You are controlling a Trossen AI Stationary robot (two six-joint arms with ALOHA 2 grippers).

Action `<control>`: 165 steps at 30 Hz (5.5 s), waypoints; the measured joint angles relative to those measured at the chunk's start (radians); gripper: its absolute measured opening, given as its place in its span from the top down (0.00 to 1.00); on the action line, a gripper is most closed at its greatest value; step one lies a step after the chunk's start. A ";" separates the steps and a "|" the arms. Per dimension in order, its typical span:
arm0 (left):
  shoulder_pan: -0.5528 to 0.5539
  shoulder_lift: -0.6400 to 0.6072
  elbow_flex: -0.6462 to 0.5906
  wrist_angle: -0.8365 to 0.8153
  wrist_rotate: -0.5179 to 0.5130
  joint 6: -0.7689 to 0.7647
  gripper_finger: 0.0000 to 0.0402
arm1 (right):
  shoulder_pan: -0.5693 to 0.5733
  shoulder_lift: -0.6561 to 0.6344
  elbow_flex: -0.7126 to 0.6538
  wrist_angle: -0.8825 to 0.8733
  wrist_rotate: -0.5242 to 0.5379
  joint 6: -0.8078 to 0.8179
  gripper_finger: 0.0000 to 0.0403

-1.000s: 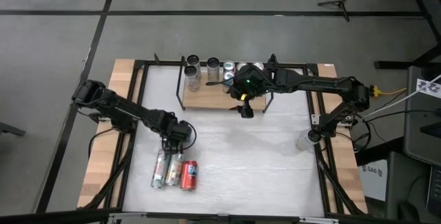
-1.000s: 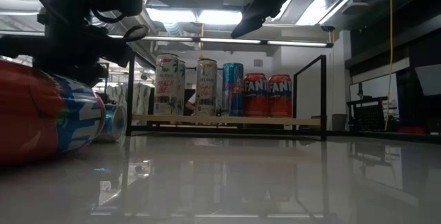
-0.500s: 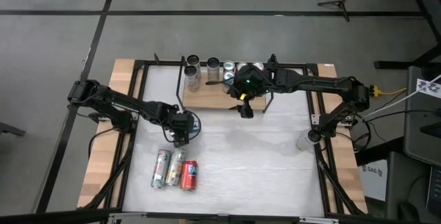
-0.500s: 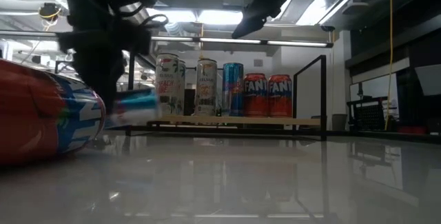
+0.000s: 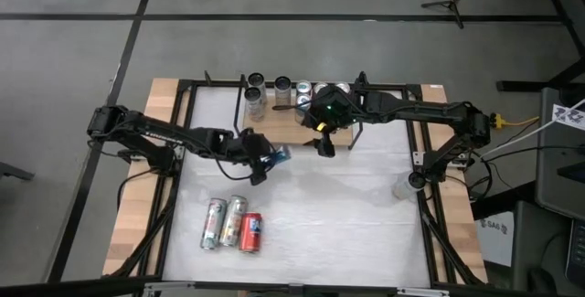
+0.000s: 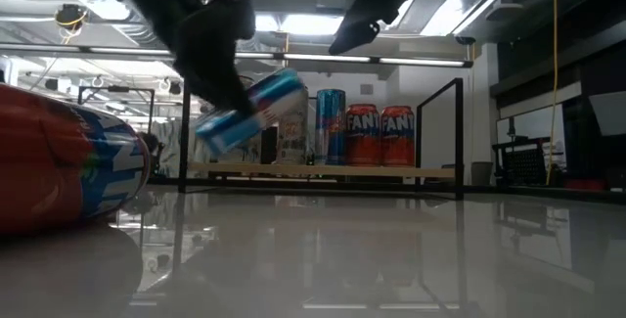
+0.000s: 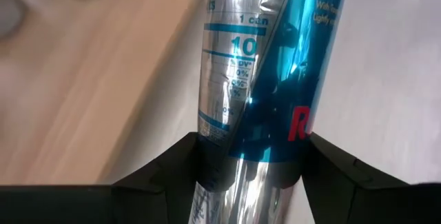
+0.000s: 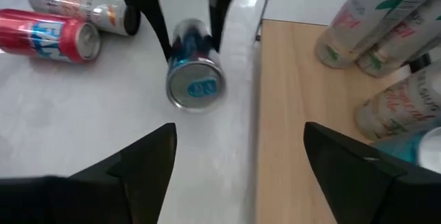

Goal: Place canned beverage on shelf
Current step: Put the blue soda can on the shelf aligned with the other blue soda cans

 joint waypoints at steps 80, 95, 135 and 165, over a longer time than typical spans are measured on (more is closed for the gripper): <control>0.015 0.000 0.000 0.480 -0.127 0.128 0.35 | 0.026 0.000 0.000 0.157 -0.064 0.150 0.43; 0.015 0.000 0.001 0.480 -0.135 0.123 0.35 | 0.026 0.001 0.000 0.150 -0.063 0.149 0.43; 0.012 0.000 0.001 0.439 -0.097 0.096 0.17 | -0.111 0.010 0.000 -0.041 0.038 0.122 0.42; 0.039 0.152 0.001 0.464 -0.186 0.044 0.16 | -0.112 0.115 0.000 0.003 0.092 0.096 0.42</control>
